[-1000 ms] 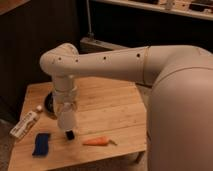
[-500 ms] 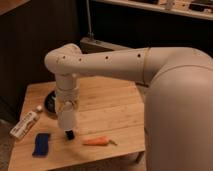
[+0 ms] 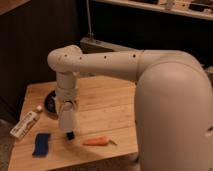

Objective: Place the ceramic cup over the eraser

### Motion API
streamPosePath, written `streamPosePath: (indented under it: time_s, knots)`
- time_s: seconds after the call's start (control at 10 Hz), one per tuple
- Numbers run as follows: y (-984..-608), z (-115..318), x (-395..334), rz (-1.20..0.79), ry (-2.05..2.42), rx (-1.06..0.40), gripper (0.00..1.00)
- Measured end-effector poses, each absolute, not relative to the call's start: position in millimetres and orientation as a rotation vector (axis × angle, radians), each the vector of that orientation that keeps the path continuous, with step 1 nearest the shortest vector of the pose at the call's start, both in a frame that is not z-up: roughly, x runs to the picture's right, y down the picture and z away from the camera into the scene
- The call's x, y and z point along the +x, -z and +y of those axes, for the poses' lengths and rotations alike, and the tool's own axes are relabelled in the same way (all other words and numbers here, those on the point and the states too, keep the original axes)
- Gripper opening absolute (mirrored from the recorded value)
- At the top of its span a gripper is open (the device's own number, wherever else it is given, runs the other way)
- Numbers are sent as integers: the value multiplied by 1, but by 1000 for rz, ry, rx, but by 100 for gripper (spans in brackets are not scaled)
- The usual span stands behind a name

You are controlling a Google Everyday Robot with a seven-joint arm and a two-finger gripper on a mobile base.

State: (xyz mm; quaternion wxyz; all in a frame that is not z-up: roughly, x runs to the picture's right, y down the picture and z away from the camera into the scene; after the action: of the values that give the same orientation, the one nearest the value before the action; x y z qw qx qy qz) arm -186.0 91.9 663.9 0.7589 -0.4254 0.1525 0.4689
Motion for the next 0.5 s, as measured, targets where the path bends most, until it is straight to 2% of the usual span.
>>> streamPosePath:
  time_s: [0.5]
  knots:
    - [-670, 103, -197, 355, -997, -999, 80]
